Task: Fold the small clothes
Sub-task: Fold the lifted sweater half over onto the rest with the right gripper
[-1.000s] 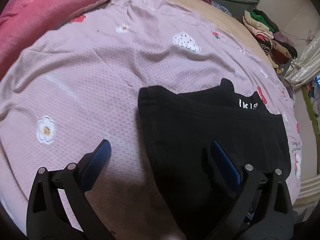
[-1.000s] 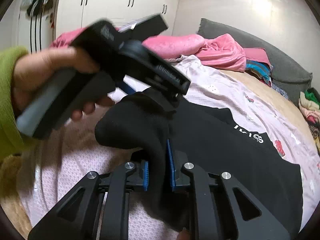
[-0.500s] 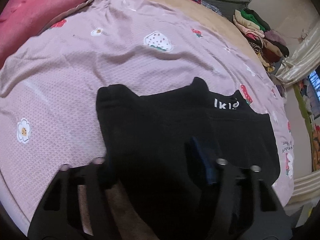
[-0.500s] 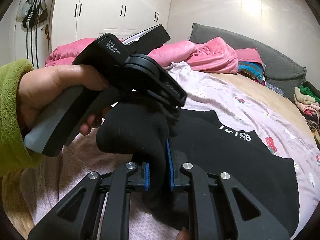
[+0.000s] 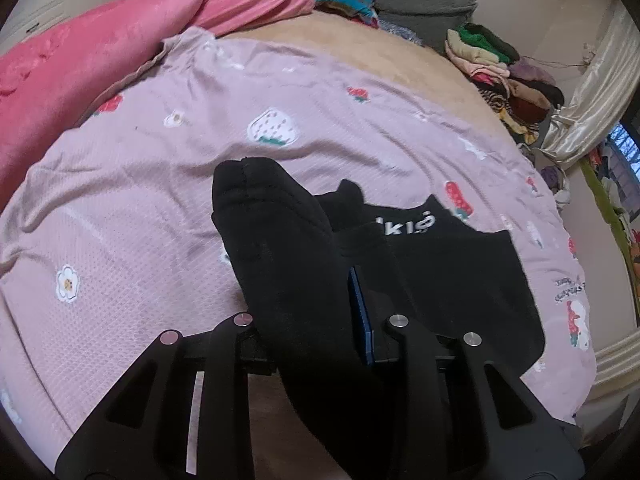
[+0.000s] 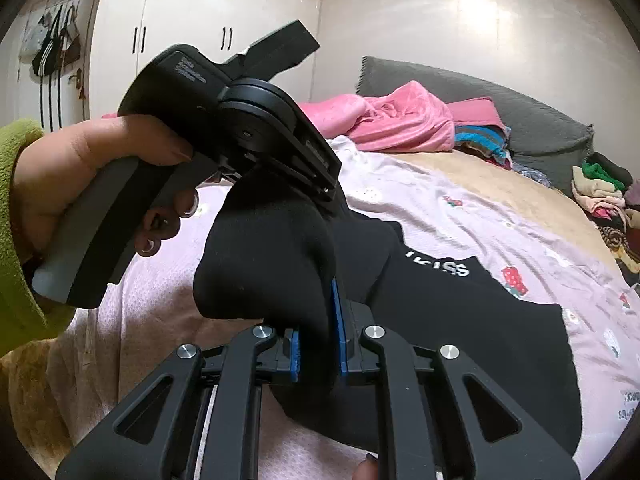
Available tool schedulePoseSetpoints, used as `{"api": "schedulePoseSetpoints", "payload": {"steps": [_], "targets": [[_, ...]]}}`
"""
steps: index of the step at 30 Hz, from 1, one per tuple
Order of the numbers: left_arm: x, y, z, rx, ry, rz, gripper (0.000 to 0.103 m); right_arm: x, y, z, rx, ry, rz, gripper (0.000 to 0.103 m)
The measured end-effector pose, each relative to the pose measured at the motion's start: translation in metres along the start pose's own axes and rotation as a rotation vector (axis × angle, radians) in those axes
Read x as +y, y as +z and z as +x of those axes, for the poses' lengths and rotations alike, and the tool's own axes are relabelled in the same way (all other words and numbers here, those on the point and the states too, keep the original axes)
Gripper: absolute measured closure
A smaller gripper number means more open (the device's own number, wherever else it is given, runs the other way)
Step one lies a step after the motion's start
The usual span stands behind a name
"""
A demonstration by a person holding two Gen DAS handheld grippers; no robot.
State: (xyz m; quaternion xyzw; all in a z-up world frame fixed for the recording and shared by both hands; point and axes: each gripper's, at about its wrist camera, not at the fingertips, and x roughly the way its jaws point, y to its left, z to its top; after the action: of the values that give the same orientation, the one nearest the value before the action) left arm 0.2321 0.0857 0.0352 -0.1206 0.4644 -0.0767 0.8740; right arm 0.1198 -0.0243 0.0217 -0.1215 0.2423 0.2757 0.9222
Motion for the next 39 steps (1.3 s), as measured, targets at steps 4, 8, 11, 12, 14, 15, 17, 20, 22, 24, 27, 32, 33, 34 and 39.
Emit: {"api": "schedulePoseSetpoints", "payload": {"steps": [4, 8, 11, 12, 14, 15, 17, 20, 22, 24, 27, 32, 33, 34, 39], "targets": [[-0.018, 0.003, -0.009, -0.023, -0.008, 0.023, 0.083, -0.009, -0.001, -0.014, -0.02, -0.017, 0.024, 0.091], [-0.036, 0.004, -0.016, -0.042, -0.014, 0.048, 0.083, -0.018, -0.003, -0.027, -0.038, -0.028, 0.047, 0.091], [-0.048, 0.006, -0.019, -0.052, -0.019, 0.062, 0.083, -0.026, -0.005, -0.036, -0.052, -0.038, 0.064, 0.091], [-0.054, 0.006, -0.02, -0.057, -0.02, 0.071, 0.083, -0.028, -0.006, -0.037, -0.054, -0.041, 0.068, 0.091], [-0.061, 0.007, -0.021, -0.061, -0.02, 0.081, 0.083, -0.034, -0.008, -0.043, -0.059, -0.049, 0.08, 0.091], [-0.066, 0.007, -0.022, -0.063, -0.02, 0.087, 0.083, -0.036, -0.008, -0.045, -0.061, -0.053, 0.085, 0.091], [-0.073, 0.007, -0.021, -0.064, -0.021, 0.098, 0.083, -0.042, -0.01, -0.051, -0.066, -0.061, 0.1, 0.091], [-0.084, 0.006, -0.02, -0.065, -0.025, 0.111, 0.083, -0.049, -0.014, -0.057, -0.071, -0.073, 0.117, 0.091], [-0.091, 0.006, -0.019, -0.065, -0.025, 0.123, 0.083, -0.053, -0.016, -0.059, -0.073, -0.082, 0.13, 0.091], [-0.098, 0.006, -0.017, -0.064, -0.03, 0.128, 0.083, -0.058, -0.018, -0.061, -0.075, -0.089, 0.145, 0.091], [-0.11, 0.006, -0.013, -0.061, -0.037, 0.139, 0.083, -0.068, -0.022, -0.061, -0.076, -0.098, 0.167, 0.091], [-0.13, 0.007, -0.001, -0.044, -0.035, 0.174, 0.083, -0.082, -0.031, -0.062, -0.07, -0.115, 0.202, 0.091], [-0.135, 0.008, 0.003, -0.038, -0.036, 0.181, 0.083, -0.085, -0.033, -0.062, -0.069, -0.117, 0.209, 0.091], [-0.138, 0.007, 0.006, -0.035, -0.038, 0.185, 0.083, -0.089, -0.037, -0.063, -0.066, -0.122, 0.218, 0.091], [-0.157, 0.006, 0.023, -0.008, -0.042, 0.206, 0.083, -0.103, -0.049, -0.065, -0.054, -0.134, 0.252, 0.091]]}}
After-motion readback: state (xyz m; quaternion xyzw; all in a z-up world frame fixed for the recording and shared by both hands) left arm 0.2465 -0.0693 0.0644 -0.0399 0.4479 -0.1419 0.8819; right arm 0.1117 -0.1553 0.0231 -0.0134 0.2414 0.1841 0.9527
